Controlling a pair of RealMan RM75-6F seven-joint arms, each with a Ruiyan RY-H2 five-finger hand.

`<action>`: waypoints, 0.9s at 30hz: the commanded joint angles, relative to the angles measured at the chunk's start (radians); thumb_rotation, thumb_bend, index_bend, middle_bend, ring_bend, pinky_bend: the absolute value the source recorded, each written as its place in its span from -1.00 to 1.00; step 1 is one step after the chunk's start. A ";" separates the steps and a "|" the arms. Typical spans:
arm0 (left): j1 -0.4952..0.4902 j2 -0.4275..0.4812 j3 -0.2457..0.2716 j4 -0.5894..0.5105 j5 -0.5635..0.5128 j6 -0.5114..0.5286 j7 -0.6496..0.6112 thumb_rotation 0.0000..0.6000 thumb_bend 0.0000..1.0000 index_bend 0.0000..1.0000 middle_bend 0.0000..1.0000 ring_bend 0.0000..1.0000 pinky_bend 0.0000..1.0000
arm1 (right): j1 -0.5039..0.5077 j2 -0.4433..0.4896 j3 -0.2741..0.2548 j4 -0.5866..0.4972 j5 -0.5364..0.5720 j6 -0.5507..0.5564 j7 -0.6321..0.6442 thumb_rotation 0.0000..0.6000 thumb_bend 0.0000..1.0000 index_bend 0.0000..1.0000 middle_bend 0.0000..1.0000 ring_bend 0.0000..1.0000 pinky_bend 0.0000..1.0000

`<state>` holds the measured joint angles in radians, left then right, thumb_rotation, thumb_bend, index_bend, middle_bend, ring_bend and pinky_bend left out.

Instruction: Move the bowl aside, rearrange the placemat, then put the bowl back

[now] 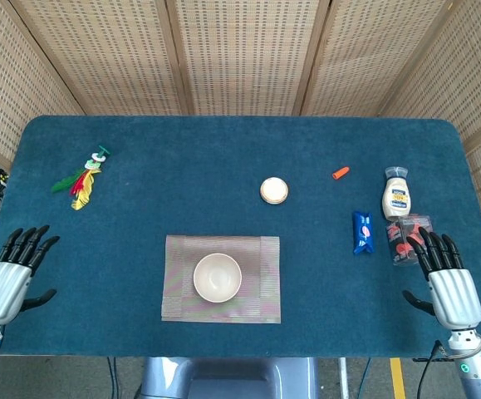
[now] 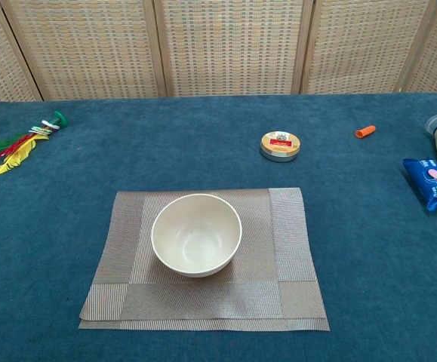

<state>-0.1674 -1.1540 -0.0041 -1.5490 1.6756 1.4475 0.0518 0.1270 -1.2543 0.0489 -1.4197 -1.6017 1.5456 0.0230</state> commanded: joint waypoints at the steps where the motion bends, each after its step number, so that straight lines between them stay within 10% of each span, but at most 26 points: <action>1: -0.047 -0.008 0.012 0.005 0.050 -0.040 -0.027 1.00 -0.92 -0.66 -1.00 -1.00 -1.00 | 0.000 0.000 0.001 0.000 0.001 0.000 0.002 1.00 -0.75 -0.73 -1.00 -1.00 -1.00; 16: -0.200 -0.188 0.041 0.056 0.156 -0.213 0.061 1.00 -0.73 -0.18 -1.00 -1.00 -1.00 | -0.003 0.002 0.011 0.007 0.011 0.005 0.028 1.00 -0.75 -0.71 -1.00 -1.00 -1.00; 27: -0.285 -0.305 0.017 0.062 0.125 -0.308 0.136 1.00 -0.60 -0.41 -1.00 -1.00 -1.00 | -0.005 0.001 0.017 0.014 0.011 0.015 0.057 1.00 -0.75 -0.69 -1.00 -1.00 -1.00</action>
<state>-0.4417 -1.4478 0.0176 -1.4818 1.8092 1.1518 0.1771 0.1217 -1.2531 0.0660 -1.4058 -1.5902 1.5602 0.0788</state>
